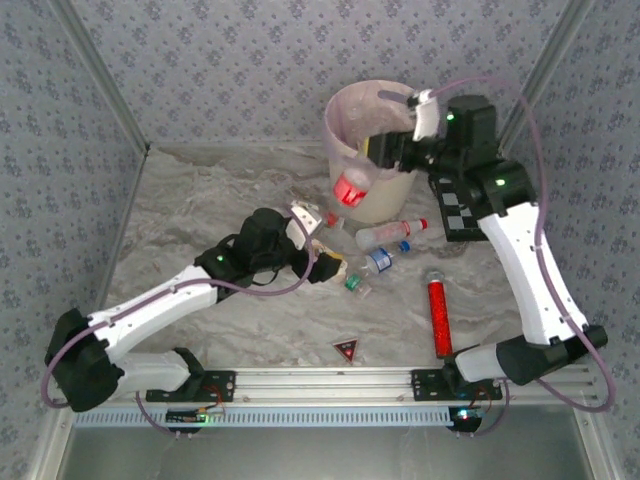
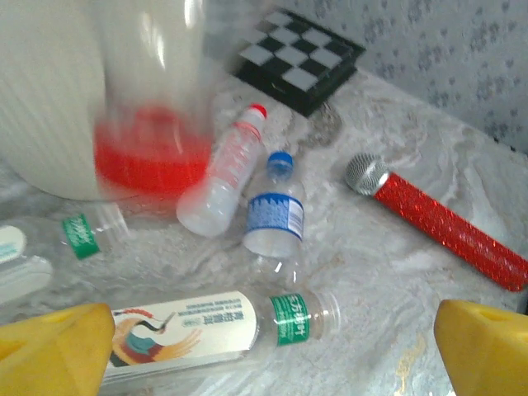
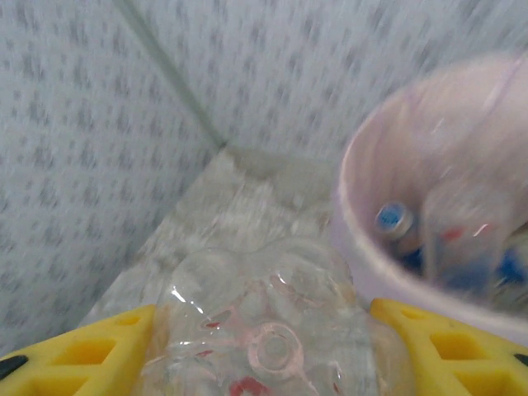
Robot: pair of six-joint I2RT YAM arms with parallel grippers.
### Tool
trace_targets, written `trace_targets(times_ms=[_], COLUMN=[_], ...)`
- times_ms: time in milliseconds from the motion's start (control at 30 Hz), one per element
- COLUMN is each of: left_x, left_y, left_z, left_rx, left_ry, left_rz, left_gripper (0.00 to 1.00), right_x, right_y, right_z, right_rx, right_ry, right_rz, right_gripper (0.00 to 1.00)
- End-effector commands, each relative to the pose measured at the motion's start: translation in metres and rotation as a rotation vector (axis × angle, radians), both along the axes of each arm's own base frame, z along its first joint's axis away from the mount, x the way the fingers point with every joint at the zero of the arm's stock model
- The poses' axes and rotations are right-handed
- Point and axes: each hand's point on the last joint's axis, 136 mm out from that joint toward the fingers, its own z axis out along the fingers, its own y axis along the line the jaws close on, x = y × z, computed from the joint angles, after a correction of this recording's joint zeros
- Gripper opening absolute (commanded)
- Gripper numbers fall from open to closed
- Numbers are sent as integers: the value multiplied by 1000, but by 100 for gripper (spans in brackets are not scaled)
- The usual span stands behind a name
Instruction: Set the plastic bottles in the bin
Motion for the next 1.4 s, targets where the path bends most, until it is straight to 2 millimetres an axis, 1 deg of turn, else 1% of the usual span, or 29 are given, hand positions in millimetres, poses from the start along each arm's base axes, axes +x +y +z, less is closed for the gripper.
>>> trace_targets(times_ms=[0, 67, 167, 267, 333, 400, 467, 567, 633, 667, 767, 867, 967, 1067, 1100, 1233, 1367], left_x=[7, 9, 10, 12, 14, 17, 19, 20, 21, 21, 19, 18, 19, 21, 22, 26, 26], left_y=[19, 22, 19, 17, 18, 21, 23, 26, 29, 29, 32, 35, 38, 38, 39, 41, 44], left_z=[-11, -16, -13, -8, -7, -8, -11, -17, -19, -21, -20, -19, -18, -18, -18, -26, -31], left_rx=[21, 15, 3, 7, 14, 18, 26, 32, 37, 42, 49, 60, 58, 33, 27, 32, 45], left_ry=[15, 51, 96, 98, 92, 90, 103, 123, 133, 138, 156, 157, 152, 145, 145, 161, 173], left_rz=[108, 140, 151, 149, 164, 188, 210, 232, 249, 255, 265, 274, 286, 299, 303, 328, 340], left_gripper=[99, 99, 99, 99, 99, 99, 99, 99, 99, 99, 99, 99, 99, 99, 99, 99, 99], right_x=[8, 25, 54, 82, 102, 125, 147, 177, 192, 201, 219, 227, 232, 235, 235, 235, 232], right_y=[-39, -59, -83, -92, -96, -101, -107, -111, -112, -112, -109, -99, -92, -86, -84, -72, -64], right_z=[54, 77, 92, 94, 88, 78, 62, 28, 8, -5, -41, -77, -109, -138, -146, -182, -218], right_rx=[-75, -96, -130, -177, -219, -274, -322, -355, -362, -367, -387, -389, -414, -443, -449, -481, -534], right_ry=[-222, -326, -409, -424, -427, -413, -366, -278, -236, -210, -135, -40, 31, 90, 108, 181, 250], right_rz=[-177, -282, -417, -485, -520, -562, -580, -578, -574, -569, -545, -480, -447, -426, -419, -382, -366], right_gripper=[36, 29, 23, 22, 22, 21, 20, 20, 20, 20, 20, 18, 18, 18, 16, 16, 16])
